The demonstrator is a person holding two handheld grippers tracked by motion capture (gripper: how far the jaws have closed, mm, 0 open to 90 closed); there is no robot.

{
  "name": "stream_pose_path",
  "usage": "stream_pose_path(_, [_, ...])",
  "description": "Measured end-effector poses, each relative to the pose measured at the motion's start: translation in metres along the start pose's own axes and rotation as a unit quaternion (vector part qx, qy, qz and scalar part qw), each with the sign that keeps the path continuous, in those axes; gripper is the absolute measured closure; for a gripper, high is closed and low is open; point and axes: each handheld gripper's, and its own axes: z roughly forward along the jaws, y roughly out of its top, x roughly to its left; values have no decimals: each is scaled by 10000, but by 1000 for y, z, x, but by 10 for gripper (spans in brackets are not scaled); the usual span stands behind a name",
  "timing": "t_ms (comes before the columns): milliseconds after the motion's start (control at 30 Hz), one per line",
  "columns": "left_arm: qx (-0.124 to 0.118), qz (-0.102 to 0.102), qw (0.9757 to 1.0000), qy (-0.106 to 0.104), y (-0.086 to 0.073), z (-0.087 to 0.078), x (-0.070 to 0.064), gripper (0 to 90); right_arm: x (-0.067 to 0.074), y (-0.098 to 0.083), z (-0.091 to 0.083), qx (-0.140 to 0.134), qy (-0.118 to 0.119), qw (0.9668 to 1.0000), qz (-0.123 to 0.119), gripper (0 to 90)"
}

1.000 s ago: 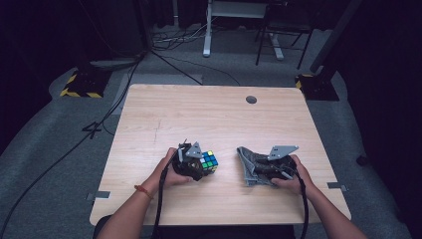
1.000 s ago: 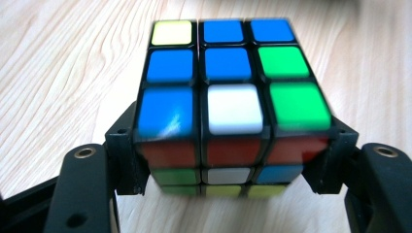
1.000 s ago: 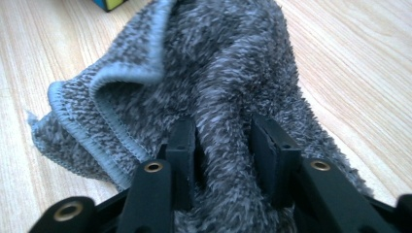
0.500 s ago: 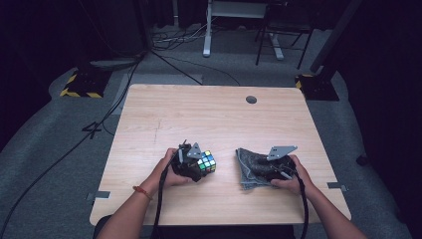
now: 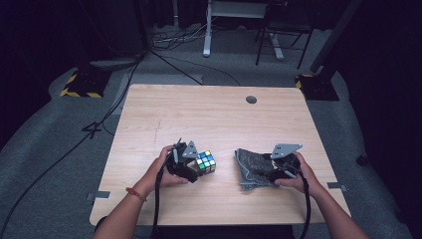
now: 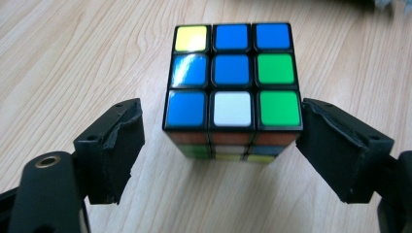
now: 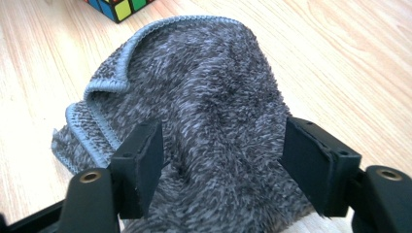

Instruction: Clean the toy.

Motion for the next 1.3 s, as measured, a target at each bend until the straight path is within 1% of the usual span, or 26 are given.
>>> stream_pose_path(67, [-20,-18,9999,115,-2,-4,-2,168,1,2,-2,-32,21,10000,-10,314])
stream_pose_path(167, [-79,-38,9998,205,-7,-14,-2,163,2,6,-7,-17,-81,9999,-73,293])
stream_pose_path(200, [-70,-32,9996,254,-8,-16,-2,164,2,6,-9,-1,-90,9999,-79,290])
stream_pose_path(233, [-29,-21,9995,298,-10,-19,-2,165,2,7,-10,2,-148,9999,-87,289])
stream_pose_path(300, [-1,-39,9995,310,-14,-23,-3,167,1,6,-13,27,-173,9998,-71,286])
stream_pose_path(333, [25,4,9994,340,-15,-25,-3,166,1,5,-14,53,-187,9998,-89,286])
stream_pose_path(367, [59,24,9990,442,-17,-27,-4,165,0,5,-14,63,-225,9997,-93,286])
stream_pose_path(433, [107,39,9986,508,-21,-31,-6,169,0,1,-16,107,-231,9997,-66,286])
stream_pose_path(533, [187,80,9978,628,-27,-37,-8,172,1,-8,-21,217,-309,9992,-90,287])
stream_pose_path(600, [264,68,9971,715,-32,-40,-8,171,0,-14,-26,208,-324,9992,-43,288])
stream_pose_path(633, [317,81,9963,791,-34,-42,-9,170,-1,-17,-28,198,-357,9992,-27,288])
stream_pose_path(667, [331,80,9961,816,-37,-43,-9,171,-1,-20,-31,186,-400,9990,-2,288])
stream_pose_path(700, [328,40,9961,814,-40,-45,-9,171,-1,-23,-34,153,-410,9990,17,288])
stream_pose_path(767, [365,9,9955,876,-46,-46,-9,172,-1,-30,-38,126,-453,9989,67,289])
stream_pose_path(833, [382,-55,9952,895,-53,-48,-9,174,-1,-37,-42,139,-515,9985,99,290])
stream_pose_path(900, [411,-98,9945,960,-59,-49,-8,180,-1,-43,-46,146,-555,9982,169,288])
stream_pose_path(933, [418,-128,9945,948,-62,-49,-8,182,-1,-46,-49,126,-576,9981,180,288])
stream_pose_path(1033, [443,-214,9944,938,-69,-51,-7,181,-1,-55,-55,47,-599,9977,329,288])
stream_pose_path(1167, [479,-315,9937,961,-78,-52,-6,179,-3,-69,-61,95,-671,9966,458,288])
stream_pose_path(1267, [559,-386,9931,953,-84,-50,-3,176,-7,-81,-65,135,-791,9949,604,288])
stream_pose_path(1300, [594,-381,9928,963,-85,-49,-2,173,-9,-87,-67,145,-844,9939,689,288])
